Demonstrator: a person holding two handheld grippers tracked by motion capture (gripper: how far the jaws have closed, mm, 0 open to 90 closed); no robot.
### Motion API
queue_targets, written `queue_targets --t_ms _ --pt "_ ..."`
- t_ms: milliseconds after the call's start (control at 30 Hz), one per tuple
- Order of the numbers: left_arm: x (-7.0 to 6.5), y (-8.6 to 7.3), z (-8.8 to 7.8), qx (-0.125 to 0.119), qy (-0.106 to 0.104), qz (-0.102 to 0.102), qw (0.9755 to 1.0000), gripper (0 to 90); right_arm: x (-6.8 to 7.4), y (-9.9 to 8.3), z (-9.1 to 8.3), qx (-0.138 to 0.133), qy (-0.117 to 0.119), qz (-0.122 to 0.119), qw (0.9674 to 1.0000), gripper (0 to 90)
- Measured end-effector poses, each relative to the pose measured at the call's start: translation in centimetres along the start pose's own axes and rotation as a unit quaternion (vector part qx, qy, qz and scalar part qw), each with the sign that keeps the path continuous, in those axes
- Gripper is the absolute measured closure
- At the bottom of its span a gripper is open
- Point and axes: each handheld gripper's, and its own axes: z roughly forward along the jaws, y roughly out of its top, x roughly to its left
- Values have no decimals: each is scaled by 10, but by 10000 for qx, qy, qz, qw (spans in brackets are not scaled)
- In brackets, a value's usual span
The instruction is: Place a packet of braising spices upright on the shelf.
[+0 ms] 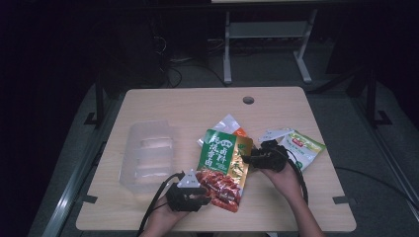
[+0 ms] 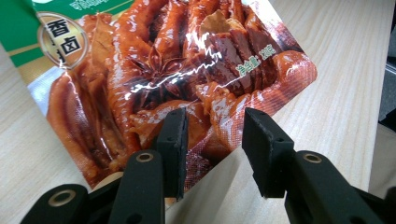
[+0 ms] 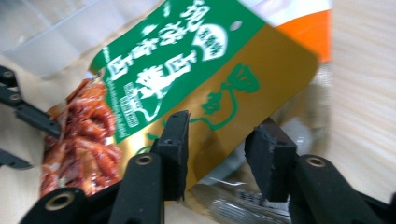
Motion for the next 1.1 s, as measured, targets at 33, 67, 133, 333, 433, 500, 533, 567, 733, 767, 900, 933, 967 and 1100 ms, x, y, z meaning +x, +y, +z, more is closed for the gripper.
queue_targets --t_ms 33,67,133,333,433,500,533,567,733,767,900,933,967,1100 --pt "-1 0 1 3 -4 -6 10000 610 1 0 2 54 70 -6 10000 609" --pt "-1 0 1 3 -4 -6 10000 613 2 0 3 87 100 31 9999 611" --pt "0 0 1 4 -18 -10 10000 613 3 0 4 106 129 15 9999 613" --pt "-1 0 2 -6 25 -10 10000 622 4 2 12 140 114 102 9998 714" --pt "-2 0 2 4 29 40 10000 619 4 2 15 177 45 61 9998 802" --pt "-2 0 2 7 16 23 10000 610 6 2 15 181 93 87 9998 850" --pt "-2 0 2 7 16 23 10000 608 5 2 15 157 87 3 9998 864" --pt "-2 0 2 6 -8 1 10000 602 6 2 14 146 104 32 9998 885" --pt "-3 1 1 -9 16 -29 10000 547 7 2 10 42 200 -10 9998 892" --pt "-2 1 -1 -62 45 -57 10000 539 9 3 9 18 193 -45 9998 893" --pt "0 2 -4 -159 68 -136 9998 527 11 4 8 30 182 -39 9998 895" --pt "0 2 -5 -144 78 -137 9998 519 11 4 8 11 188 -113 9998 895" --pt "0 2 -6 -214 97 -193 9995 519 11 4 7 11 185 -125 9997 895" --pt "1 2 -8 -247 148 -169 9994 503 15 5 5 8 128 -215 9997 895"
